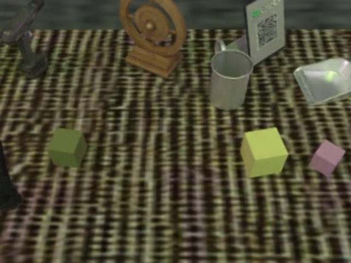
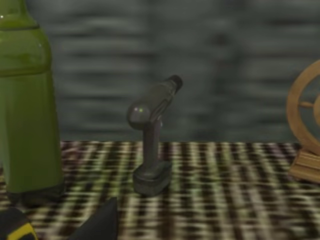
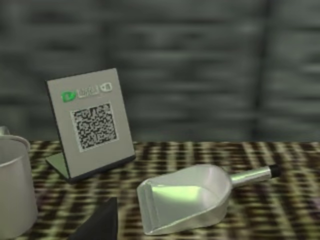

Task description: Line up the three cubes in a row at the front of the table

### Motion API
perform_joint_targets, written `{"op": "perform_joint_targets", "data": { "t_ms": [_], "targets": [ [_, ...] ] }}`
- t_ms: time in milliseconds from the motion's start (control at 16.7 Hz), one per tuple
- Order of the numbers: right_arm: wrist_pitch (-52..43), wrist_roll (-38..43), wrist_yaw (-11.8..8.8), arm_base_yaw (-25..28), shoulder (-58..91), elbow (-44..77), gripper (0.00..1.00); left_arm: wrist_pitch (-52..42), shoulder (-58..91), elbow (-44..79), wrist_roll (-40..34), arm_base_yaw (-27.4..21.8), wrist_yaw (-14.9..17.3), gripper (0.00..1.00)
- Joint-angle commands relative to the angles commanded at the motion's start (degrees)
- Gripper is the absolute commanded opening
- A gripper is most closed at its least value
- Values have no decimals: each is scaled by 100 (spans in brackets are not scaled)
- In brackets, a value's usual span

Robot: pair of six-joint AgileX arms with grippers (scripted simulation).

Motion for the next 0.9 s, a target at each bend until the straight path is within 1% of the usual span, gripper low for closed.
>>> {"op": "perform_joint_targets", "data": {
  "t_ms": [240,420,660,900],
  "targets": [
    [-109,-85,-9,25,172,176,100,0,0,0,0,0,0,100],
    [-545,-413,-18,99,886,861,100,0,0,0,0,0,0,100],
    [-1520,-1109,-7,226,2691,2273,100,0,0,0,0,0,0,100],
    [-2763,-1953,7,380,5298,3883,100,0,0,0,0,0,0,100]
  ]
}}
